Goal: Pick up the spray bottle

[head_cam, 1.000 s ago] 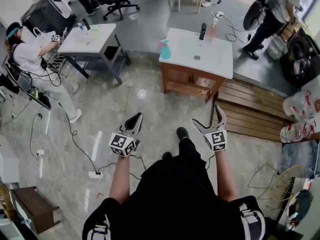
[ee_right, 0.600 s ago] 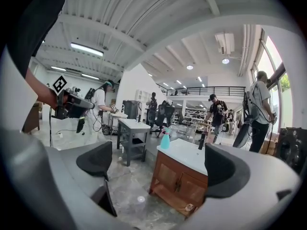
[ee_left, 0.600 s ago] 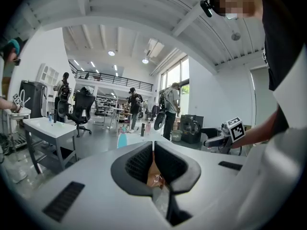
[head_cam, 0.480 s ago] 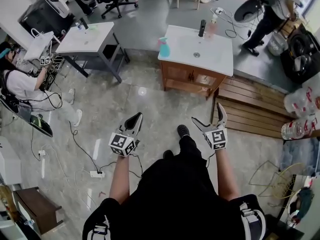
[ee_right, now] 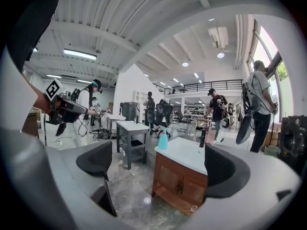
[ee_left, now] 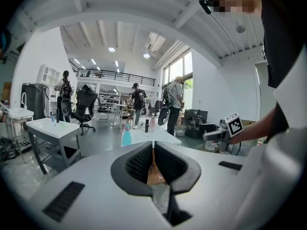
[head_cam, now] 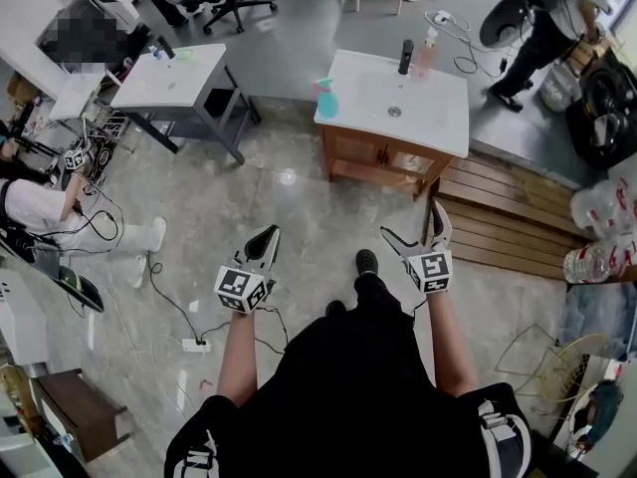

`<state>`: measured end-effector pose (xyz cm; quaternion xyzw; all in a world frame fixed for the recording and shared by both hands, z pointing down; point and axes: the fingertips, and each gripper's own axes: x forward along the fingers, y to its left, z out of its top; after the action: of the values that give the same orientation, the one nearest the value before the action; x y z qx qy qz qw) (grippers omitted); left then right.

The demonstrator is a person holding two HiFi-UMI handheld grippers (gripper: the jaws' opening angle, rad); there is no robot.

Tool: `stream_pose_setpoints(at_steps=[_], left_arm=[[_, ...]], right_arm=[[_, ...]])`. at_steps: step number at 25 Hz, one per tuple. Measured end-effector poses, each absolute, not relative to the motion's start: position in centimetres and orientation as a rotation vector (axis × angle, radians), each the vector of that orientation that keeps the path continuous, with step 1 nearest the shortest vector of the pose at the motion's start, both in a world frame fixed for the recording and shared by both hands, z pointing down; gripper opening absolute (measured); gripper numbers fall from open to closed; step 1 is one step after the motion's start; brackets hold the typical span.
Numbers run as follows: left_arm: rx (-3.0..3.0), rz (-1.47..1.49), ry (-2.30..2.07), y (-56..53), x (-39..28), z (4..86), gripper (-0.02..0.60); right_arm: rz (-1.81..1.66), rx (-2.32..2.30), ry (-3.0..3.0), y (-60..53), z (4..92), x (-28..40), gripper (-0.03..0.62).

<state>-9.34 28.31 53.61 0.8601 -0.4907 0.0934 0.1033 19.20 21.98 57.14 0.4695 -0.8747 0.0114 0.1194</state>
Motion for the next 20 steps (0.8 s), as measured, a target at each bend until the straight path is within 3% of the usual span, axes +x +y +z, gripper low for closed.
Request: stream_pose_setpoints(at_steps=[20], left_arm=[[2.455, 0.293, -1.574, 14.6, -4.2, 52.7, 0.031]], right_arm=[[0.184, 1.235, -2.642, 5.6, 58.9, 21.3, 0.600]])
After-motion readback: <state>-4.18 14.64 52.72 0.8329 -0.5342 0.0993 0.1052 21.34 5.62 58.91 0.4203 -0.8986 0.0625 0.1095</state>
